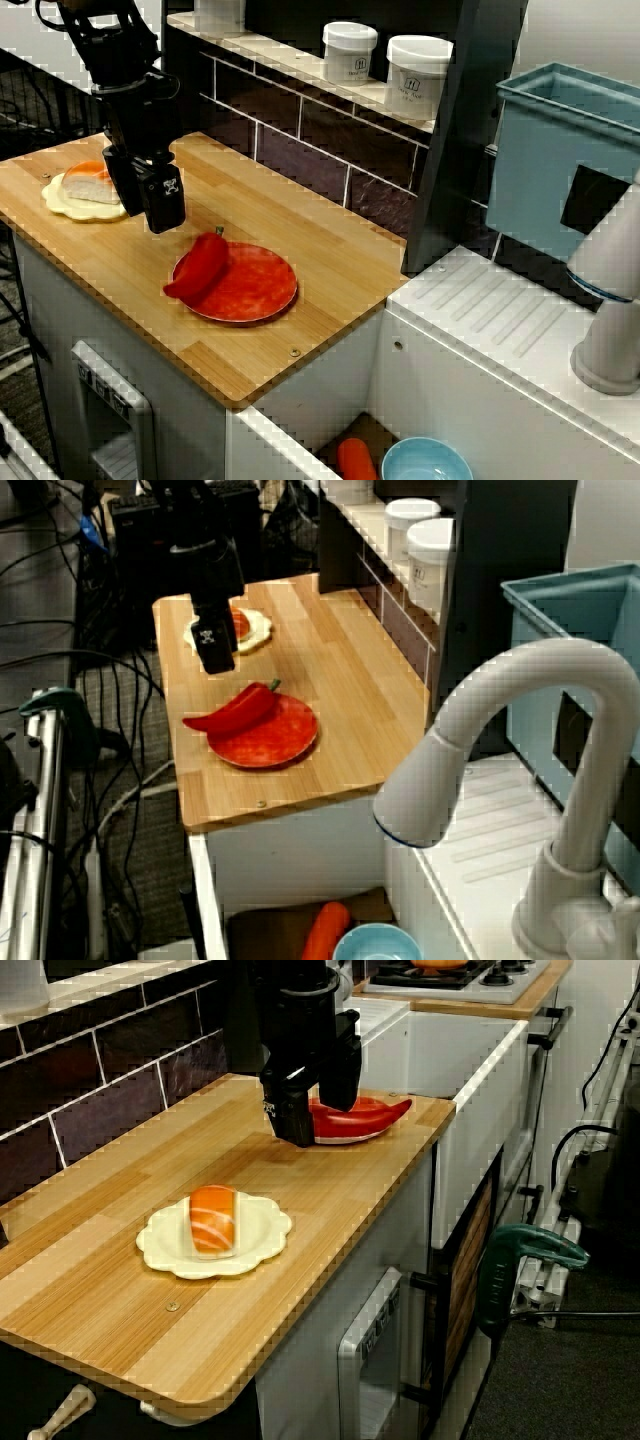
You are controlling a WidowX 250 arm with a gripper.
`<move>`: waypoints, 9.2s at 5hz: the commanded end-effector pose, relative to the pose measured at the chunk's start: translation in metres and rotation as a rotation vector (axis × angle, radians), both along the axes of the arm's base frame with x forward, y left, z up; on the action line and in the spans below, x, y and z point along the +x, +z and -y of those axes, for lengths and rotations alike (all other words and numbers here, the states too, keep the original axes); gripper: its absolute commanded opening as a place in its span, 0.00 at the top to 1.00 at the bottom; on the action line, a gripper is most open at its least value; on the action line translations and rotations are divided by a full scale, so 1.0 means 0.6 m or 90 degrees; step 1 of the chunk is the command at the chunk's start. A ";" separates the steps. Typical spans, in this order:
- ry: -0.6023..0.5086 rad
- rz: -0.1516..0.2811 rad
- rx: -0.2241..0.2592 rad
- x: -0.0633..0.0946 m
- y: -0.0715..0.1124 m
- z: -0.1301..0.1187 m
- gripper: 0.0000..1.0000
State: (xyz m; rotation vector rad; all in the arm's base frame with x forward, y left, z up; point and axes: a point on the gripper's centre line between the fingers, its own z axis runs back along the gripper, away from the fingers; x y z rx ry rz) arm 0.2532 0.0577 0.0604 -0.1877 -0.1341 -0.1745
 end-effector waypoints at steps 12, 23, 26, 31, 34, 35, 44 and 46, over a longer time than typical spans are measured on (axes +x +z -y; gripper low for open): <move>-0.539 0.034 0.193 -0.027 0.057 -0.151 0.00; -0.394 0.064 0.167 0.022 -0.021 -0.196 1.00; -0.397 0.064 0.144 0.017 0.029 -0.190 1.00; -0.276 0.127 0.092 0.095 0.069 -0.100 1.00; -0.320 0.110 0.162 0.121 0.011 -0.013 1.00; -0.328 0.098 0.176 0.118 -0.004 -0.008 1.00; -0.112 -0.005 -0.019 0.062 -0.025 -0.156 0.00; -0.070 0.054 0.088 0.065 -0.021 -0.107 0.00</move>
